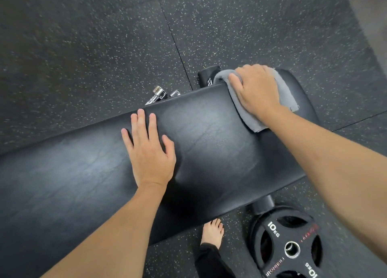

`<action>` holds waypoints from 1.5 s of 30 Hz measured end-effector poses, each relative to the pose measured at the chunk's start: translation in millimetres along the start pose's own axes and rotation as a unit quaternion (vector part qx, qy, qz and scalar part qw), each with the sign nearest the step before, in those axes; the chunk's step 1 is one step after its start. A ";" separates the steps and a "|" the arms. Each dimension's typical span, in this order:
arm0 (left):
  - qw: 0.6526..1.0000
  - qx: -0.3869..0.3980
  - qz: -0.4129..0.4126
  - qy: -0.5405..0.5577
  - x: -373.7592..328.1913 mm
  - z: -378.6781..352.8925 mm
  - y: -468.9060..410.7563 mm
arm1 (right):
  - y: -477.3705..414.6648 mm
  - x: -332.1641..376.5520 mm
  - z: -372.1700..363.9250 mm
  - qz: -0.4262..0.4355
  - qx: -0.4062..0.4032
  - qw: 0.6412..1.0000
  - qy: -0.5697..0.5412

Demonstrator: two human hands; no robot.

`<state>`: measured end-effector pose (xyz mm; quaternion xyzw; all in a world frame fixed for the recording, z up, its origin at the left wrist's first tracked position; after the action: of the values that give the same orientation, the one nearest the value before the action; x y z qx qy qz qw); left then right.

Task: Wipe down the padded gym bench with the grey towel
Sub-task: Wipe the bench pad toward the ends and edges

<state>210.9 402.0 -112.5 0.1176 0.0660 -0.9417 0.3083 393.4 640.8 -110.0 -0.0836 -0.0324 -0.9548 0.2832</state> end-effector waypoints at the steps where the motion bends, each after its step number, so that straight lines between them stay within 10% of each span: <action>1: 1.000 0.001 0.000 0.001 -0.1 -0.3 -0.4 | 3.2 1.3 2.6 0.006 -0.002 1.000 -0.006; 13: 0.956 0.062 -0.016 0.285 21.4 14.8 1.1 | 14.0 117.3 -29.2 0.024 -0.006 0.999 0.046; 17: 0.984 0.019 -0.078 0.160 126.1 55.4 8.7 | 20.6 204.1 -47.2 0.032 -0.005 0.998 0.047; 23: 0.997 0.057 0.041 -0.035 401.2 127.7 45.7 | 30.3 360.7 -70.9 0.071 0.014 0.997 0.034; 31: 0.997 0.065 0.024 -0.017 442.9 120.6 66.1 | 45.1 564.0 -106.7 0.190 0.024 0.981 0.019; 35: 0.997 0.067 0.020 -0.014 443.5 119.1 66.1 | 43.1 549.0 -107.4 0.277 0.058 0.959 0.018; 45: 0.999 0.048 0.013 0.019 446.7 118.7 68.4 | 38.6 459.3 -81.4 0.167 0.023 0.986 0.010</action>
<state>-119.2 71.4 -118.7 0.1513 0.0255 -0.9372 0.3133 23.8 353.6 -107.8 -0.0718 -0.0376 -0.8940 0.4406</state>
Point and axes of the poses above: each hand's wrist, its own y-axis away from the middle knuckle, its own z-axis out of the back of the hand, x = y × z, the point moved 10 cm from there along -y, towards the middle knuckle, and after that the axes turned 5 degrees about z, right-handed, at the moved point
